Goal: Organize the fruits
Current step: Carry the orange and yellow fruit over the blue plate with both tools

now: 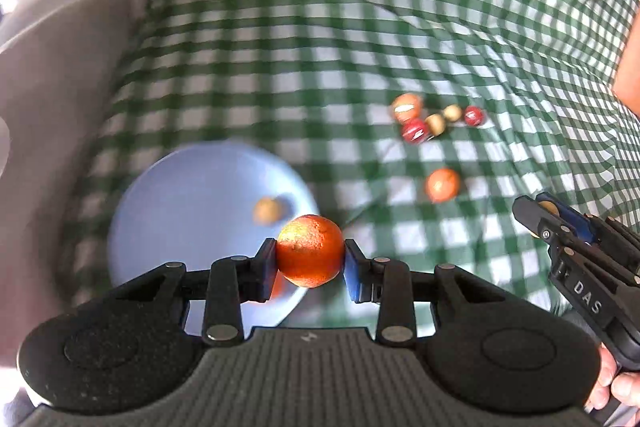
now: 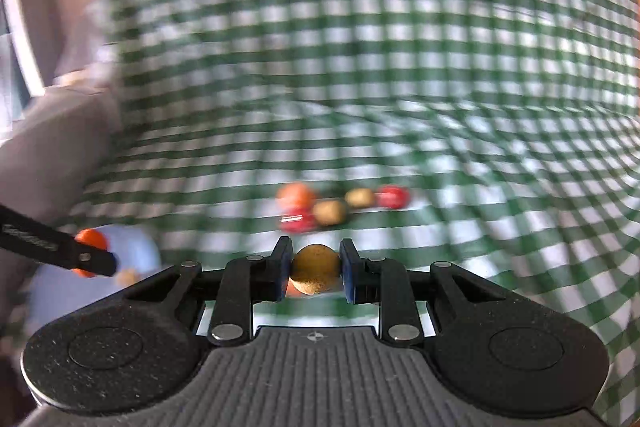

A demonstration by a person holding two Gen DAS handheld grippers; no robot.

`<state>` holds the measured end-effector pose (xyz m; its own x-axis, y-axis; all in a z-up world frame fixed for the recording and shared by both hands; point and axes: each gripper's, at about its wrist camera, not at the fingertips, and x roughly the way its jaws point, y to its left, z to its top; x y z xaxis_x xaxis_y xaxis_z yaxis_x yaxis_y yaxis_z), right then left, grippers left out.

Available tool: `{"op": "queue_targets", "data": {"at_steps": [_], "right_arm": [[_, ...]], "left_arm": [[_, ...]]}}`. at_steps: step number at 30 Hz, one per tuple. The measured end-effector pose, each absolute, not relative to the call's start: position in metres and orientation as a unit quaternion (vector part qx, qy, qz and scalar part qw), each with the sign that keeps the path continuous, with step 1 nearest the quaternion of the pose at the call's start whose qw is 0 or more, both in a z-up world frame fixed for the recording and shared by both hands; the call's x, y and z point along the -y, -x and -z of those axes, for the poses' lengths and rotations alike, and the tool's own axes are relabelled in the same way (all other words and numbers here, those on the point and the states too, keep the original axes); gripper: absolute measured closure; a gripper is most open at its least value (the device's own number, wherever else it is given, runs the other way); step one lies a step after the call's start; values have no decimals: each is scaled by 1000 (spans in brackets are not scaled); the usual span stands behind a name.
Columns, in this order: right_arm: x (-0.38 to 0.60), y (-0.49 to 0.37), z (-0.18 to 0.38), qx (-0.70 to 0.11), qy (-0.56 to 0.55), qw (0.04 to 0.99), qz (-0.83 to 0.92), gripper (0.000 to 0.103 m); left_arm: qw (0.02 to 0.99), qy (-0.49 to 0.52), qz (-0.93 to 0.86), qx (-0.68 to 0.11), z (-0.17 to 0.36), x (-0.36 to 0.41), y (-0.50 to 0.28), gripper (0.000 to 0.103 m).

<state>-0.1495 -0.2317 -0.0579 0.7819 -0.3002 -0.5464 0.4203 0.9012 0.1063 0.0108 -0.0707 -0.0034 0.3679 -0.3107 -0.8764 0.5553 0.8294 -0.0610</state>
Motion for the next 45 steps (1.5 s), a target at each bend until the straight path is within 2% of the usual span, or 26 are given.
{"op": "queue_targets", "data": {"at_steps": [8, 14, 25, 45], "right_arm": [[123, 150, 23, -275, -91, 953, 92, 76], [71, 153, 9, -288, -57, 954, 53, 76], [37, 164, 5, -298, -25, 953, 47, 76], [40, 166, 9, -304, -22, 951, 45, 76]], "left_arm": [[841, -93, 207, -492, -16, -43, 23, 65], [852, -59, 198, -480, -32, -93, 33, 65], [860, -37, 216, -461, -38, -102, 45, 65], [857, -33, 218, -465, -33, -100, 44, 65]]}}
